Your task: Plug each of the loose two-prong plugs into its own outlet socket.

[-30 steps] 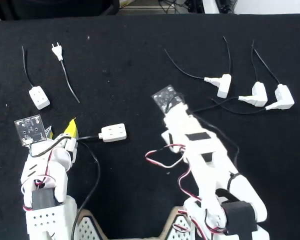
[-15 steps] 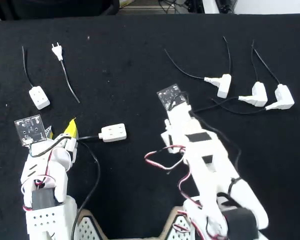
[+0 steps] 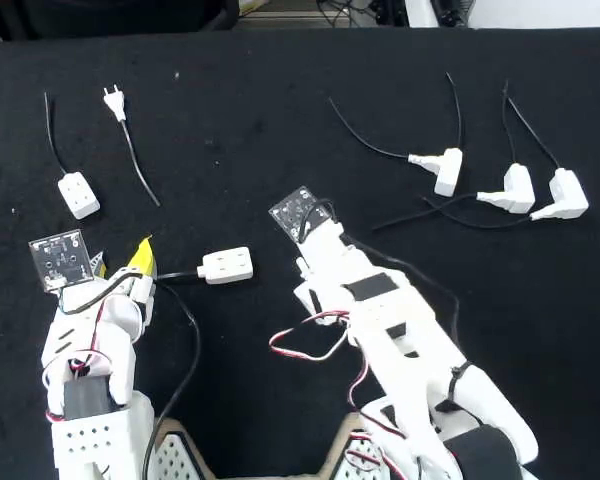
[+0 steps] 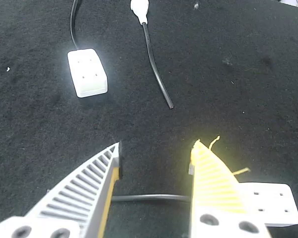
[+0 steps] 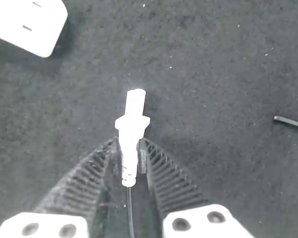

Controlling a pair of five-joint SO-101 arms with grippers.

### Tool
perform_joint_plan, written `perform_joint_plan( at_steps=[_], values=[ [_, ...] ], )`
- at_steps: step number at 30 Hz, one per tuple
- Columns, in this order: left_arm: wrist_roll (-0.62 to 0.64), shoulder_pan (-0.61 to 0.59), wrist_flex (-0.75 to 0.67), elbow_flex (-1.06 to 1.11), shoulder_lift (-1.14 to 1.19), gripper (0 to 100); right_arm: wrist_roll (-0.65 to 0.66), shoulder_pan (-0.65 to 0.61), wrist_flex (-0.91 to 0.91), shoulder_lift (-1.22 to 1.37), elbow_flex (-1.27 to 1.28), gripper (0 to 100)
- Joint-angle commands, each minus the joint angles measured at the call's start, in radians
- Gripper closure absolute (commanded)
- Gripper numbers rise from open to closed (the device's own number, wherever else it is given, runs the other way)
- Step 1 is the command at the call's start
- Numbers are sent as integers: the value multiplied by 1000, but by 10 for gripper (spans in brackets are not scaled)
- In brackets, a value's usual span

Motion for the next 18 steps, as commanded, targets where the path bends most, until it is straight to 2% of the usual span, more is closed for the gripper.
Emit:
perform_joint_plan(
  at_steps=[1,5,18],
  values=[
    [5,2,-18,-8,-8,766,11,29,2,-38,-8,977],
    [5,2,-18,-8,-8,766,11,35,2,-38,-8,884],
    [5,2,-18,-8,-8,766,11,-3,-48,-45,24,910]
  ],
)
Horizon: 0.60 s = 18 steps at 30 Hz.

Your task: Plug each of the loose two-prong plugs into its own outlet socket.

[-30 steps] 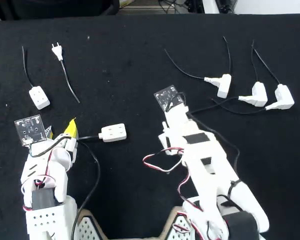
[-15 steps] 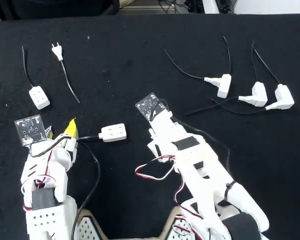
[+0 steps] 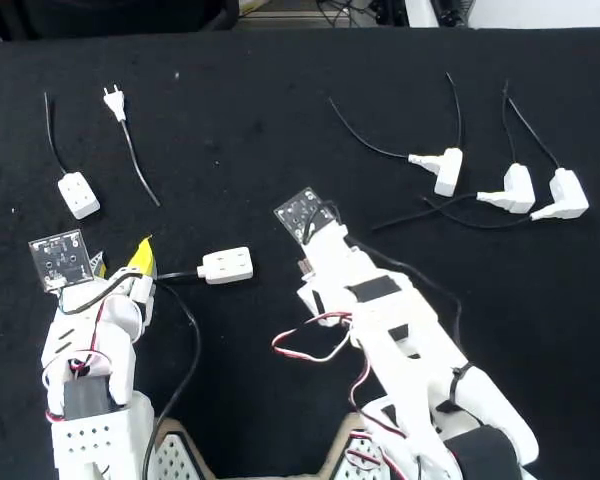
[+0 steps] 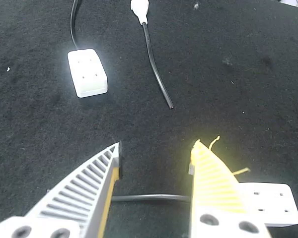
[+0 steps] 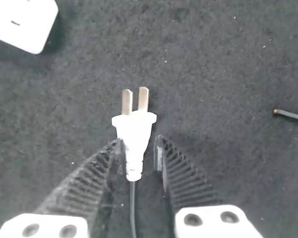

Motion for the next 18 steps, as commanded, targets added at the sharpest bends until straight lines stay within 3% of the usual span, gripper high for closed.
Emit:
perform_joint_plan(
  at_steps=[1,11,18],
  values=[
    [5,2,-18,-8,-8,766,3,-28,-9,-47,-8,910],
    [5,2,-48,5,-8,766,-23,-100,31,-38,-31,909],
    [5,2,-48,12,-8,766,-23,-63,9,-38,-28,909]
  ],
)
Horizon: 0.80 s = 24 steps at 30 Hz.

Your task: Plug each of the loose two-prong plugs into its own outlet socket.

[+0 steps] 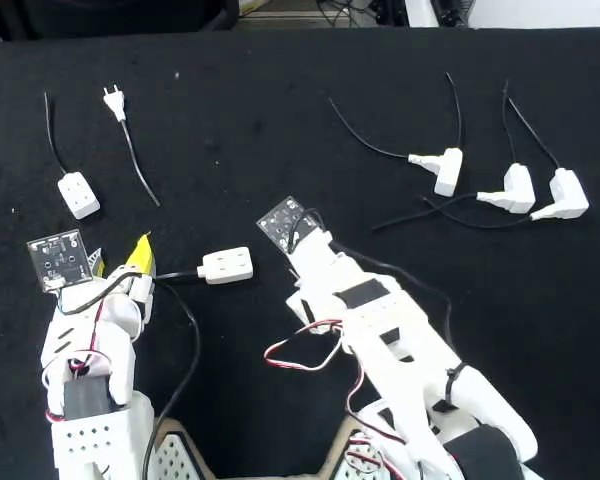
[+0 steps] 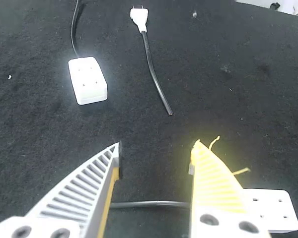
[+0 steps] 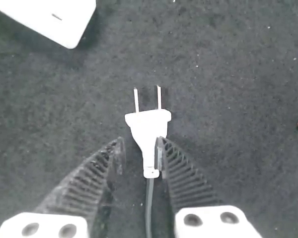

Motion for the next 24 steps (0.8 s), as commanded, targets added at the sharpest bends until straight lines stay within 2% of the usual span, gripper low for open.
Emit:
perform_joint_plan(
  at_steps=[1,5,24],
  values=[
    [5,2,-21,8,-8,766,-12,35,-34,-36,-21,909],
    [5,2,-21,8,-8,766,-12,78,-95,-36,8,909],
    [5,4,-20,8,-8,766,-12,77,-100,-36,10,909]
  ],
)
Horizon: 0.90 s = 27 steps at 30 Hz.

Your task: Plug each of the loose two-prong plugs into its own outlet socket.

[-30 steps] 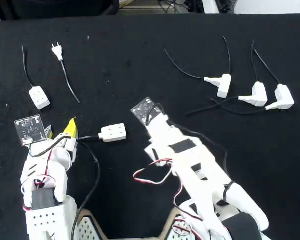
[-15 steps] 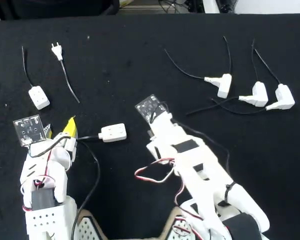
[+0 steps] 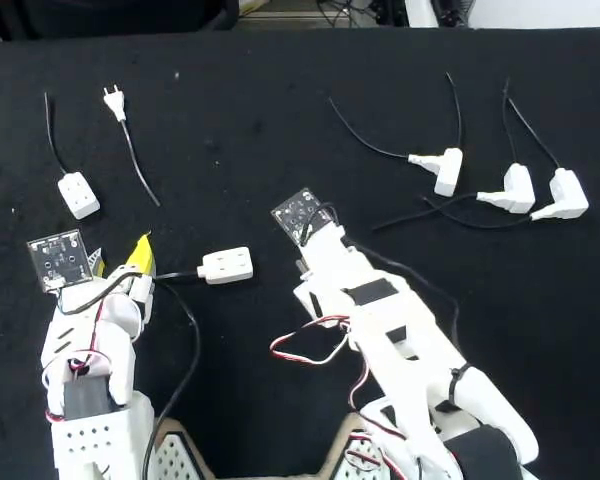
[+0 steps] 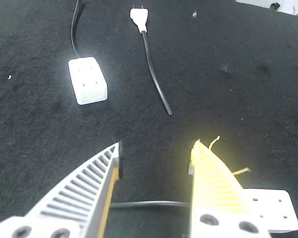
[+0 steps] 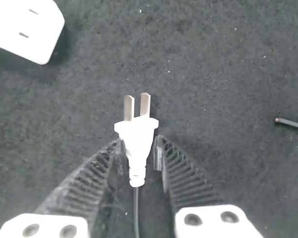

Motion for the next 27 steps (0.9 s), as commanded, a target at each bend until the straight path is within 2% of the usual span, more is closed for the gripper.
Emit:
perform_joint_plan(
  at_steps=[1,8,27],
  values=[
    [5,4,-20,8,-8,766,-8,15,-29,-36,-5,909],
    [5,61,-14,12,-8,766,-8,15,-29,-36,-5,909],
    [5,62,9,2,-8,766,-8,14,-23,-44,-7,910]
  ],
)
